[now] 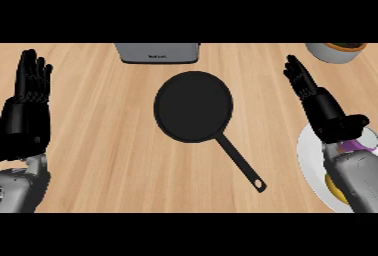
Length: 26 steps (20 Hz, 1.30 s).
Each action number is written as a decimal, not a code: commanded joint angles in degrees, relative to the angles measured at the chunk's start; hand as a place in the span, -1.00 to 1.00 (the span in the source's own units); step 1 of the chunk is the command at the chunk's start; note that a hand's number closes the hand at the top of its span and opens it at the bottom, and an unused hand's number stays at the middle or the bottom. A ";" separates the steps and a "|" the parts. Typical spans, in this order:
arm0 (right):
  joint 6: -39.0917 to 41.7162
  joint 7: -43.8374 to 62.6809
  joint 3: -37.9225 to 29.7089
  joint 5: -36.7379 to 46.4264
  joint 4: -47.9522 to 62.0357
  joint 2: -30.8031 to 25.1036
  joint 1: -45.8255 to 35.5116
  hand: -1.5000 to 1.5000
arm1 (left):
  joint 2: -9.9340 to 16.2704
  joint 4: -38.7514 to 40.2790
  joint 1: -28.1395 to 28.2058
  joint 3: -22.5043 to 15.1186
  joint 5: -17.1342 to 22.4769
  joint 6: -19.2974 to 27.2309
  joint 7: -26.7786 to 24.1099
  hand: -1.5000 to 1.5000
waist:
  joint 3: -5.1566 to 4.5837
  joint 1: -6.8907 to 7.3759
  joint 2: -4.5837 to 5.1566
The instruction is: Pick the can from the plate and place it in the pan
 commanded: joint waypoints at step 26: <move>26.58 -14.07 -25.48 0.84 13.16 -31.28 19.64 -1.00 | -13.09 4.95 11.85 -16.50 -1.85 -8.55 -4.02 0.00 | -1.40 -1.06 1.40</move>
